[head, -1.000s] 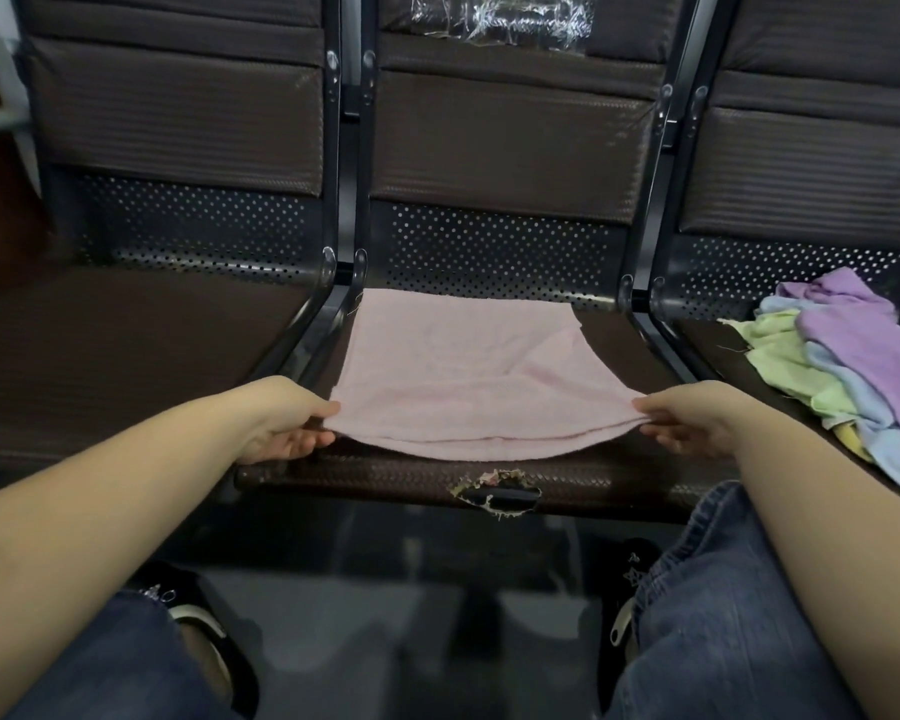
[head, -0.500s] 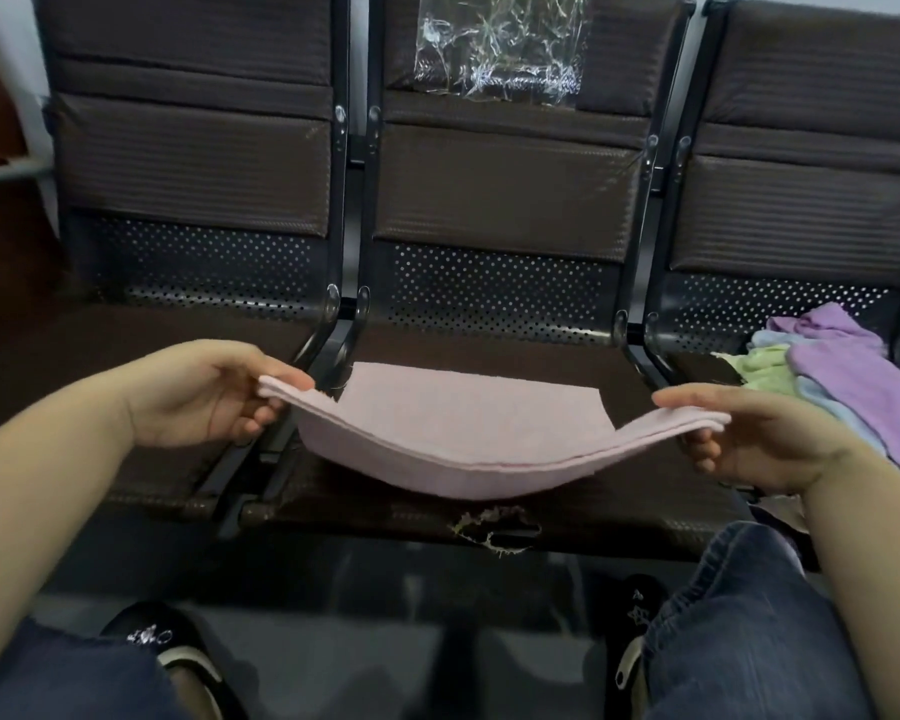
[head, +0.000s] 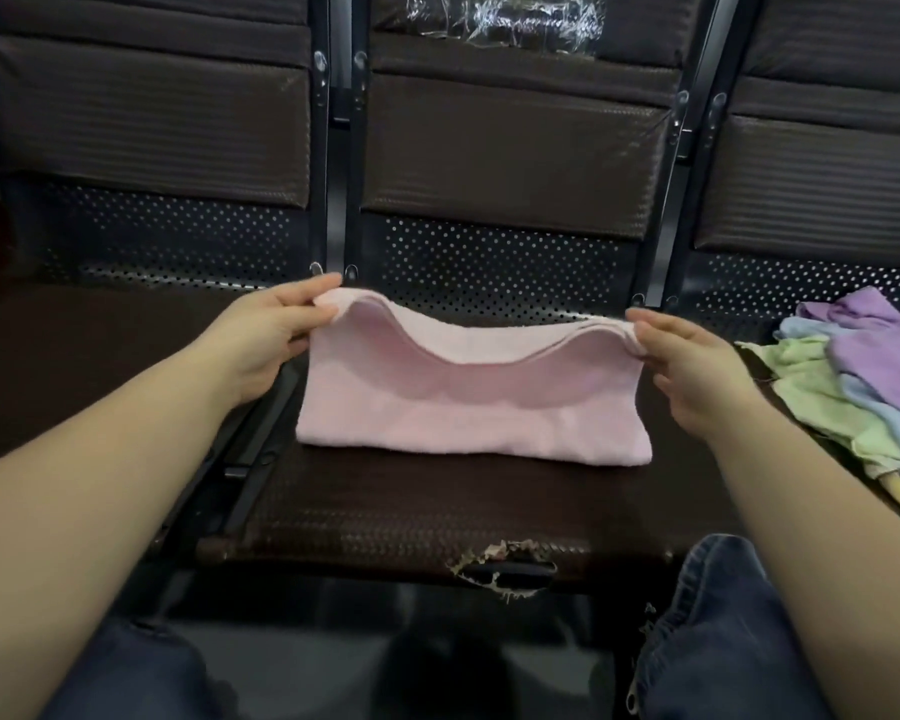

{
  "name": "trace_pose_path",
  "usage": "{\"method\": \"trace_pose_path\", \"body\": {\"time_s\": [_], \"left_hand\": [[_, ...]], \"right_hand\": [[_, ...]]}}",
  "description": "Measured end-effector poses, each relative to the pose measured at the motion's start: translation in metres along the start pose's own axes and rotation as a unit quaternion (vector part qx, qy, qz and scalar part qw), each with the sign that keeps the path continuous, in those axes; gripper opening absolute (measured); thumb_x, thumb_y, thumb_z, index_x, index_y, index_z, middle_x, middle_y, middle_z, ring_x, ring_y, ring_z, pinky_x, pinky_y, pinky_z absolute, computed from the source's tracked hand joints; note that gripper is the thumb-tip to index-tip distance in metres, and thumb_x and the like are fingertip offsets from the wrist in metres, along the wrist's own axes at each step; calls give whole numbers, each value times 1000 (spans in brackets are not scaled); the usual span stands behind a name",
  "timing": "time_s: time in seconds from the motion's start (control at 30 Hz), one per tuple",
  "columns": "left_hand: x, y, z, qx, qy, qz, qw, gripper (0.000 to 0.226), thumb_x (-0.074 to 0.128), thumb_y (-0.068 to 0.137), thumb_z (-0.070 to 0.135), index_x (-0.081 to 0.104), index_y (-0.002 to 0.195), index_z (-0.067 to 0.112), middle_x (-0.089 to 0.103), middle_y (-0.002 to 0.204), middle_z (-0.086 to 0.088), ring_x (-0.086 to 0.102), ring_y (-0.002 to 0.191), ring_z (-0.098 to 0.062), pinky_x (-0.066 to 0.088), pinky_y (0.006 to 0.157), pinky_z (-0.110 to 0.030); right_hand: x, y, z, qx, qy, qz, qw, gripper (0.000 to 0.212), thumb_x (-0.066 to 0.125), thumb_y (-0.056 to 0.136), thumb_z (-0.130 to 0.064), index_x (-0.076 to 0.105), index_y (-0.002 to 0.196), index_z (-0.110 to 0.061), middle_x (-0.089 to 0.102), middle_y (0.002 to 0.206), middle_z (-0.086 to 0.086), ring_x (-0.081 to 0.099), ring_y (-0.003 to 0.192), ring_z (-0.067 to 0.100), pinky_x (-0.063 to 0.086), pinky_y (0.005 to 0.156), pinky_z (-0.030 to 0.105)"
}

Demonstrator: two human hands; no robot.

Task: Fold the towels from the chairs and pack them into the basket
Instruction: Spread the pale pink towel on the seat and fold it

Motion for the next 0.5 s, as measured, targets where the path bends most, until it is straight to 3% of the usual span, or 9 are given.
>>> {"method": "trace_pose_path", "body": {"time_s": [0.07, 0.17, 0.23, 0.33, 0.5], "left_hand": [[8, 16, -18, -17, 122, 1, 992, 37, 59, 90, 5, 62, 124, 21, 63, 117, 4, 55, 107, -7, 35, 98, -22], [26, 31, -45, -70, 241, -35, 967, 39, 64, 88, 8, 62, 125, 19, 58, 123, -1, 51, 109, -12, 34, 90, -20], [38, 39, -57, -84, 258, -49, 961, 38, 65, 87, 8, 63, 124, 18, 55, 134, 1, 48, 120, -15, 30, 93, -19], [58, 46, -65, -70, 268, -73, 958, 38, 64, 86, 4, 64, 123, 16, 48, 143, 1, 41, 132, -13, 25, 96, -17], [79, 46, -68, -59, 277, -91, 955, 35, 63, 84, 4, 70, 111, 25, 52, 136, 3, 45, 126, -12, 30, 94, -19]], "right_hand": [[7, 11, 24, 29, -56, 7, 998, 19, 59, 91, -11, 68, 108, -15, 65, 90, -5, 56, 81, 7, 39, 68, 17], [15, 20, 53, 86, -102, 8, 991, 12, 60, 91, -8, 70, 94, -14, 64, 85, -1, 57, 82, 14, 45, 69, 19], [24, 23, 60, 106, -109, 12, 988, 12, 59, 91, -6, 69, 94, -11, 62, 85, 1, 56, 79, 13, 46, 63, 15], [43, 26, 64, 95, -163, -20, 982, 14, 60, 91, -10, 71, 100, -12, 64, 99, 0, 56, 93, 13, 42, 78, 21], [80, 21, 63, 75, -203, -89, 972, 10, 64, 88, -18, 71, 85, -24, 66, 97, -9, 57, 94, 8, 45, 78, 19]]}}
Point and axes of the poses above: each hand's wrist, its own y-axis towards the middle knuckle, its own x-axis out of the palm, z = x × y, the point moved 6 cm from there along y, towards the middle knuckle
